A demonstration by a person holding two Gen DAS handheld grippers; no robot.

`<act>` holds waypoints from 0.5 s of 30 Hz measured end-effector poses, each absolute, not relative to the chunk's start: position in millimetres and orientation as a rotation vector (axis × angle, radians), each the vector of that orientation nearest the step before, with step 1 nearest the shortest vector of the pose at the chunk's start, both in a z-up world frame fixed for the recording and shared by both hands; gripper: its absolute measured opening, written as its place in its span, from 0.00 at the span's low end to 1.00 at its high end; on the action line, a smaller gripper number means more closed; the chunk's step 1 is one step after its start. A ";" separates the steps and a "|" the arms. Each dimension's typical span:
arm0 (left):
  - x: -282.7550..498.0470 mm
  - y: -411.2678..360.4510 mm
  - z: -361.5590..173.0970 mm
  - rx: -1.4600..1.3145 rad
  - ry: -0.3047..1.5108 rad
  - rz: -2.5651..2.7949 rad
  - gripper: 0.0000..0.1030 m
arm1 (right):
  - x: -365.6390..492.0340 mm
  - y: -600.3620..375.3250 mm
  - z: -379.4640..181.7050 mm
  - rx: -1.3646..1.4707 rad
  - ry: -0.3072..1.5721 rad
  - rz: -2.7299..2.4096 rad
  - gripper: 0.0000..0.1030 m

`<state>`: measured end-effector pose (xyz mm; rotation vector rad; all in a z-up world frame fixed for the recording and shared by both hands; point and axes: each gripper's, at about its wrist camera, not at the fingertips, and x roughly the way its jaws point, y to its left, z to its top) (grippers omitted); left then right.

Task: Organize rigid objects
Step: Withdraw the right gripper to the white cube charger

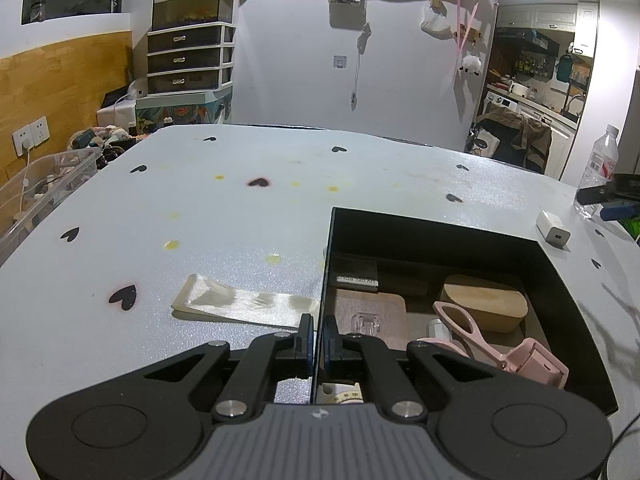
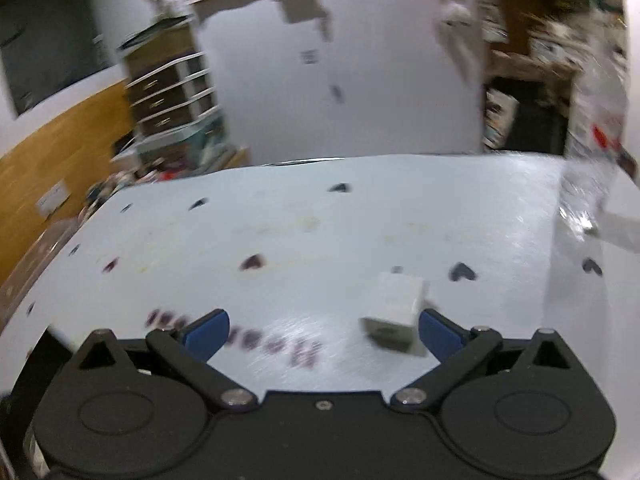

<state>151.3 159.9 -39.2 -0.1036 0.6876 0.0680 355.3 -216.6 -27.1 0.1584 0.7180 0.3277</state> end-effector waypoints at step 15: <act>156.0 160.1 -38.9 -0.096 0.698 0.083 0.04 | 411.8 -217.1 -73.2 0.384 0.837 0.303 0.96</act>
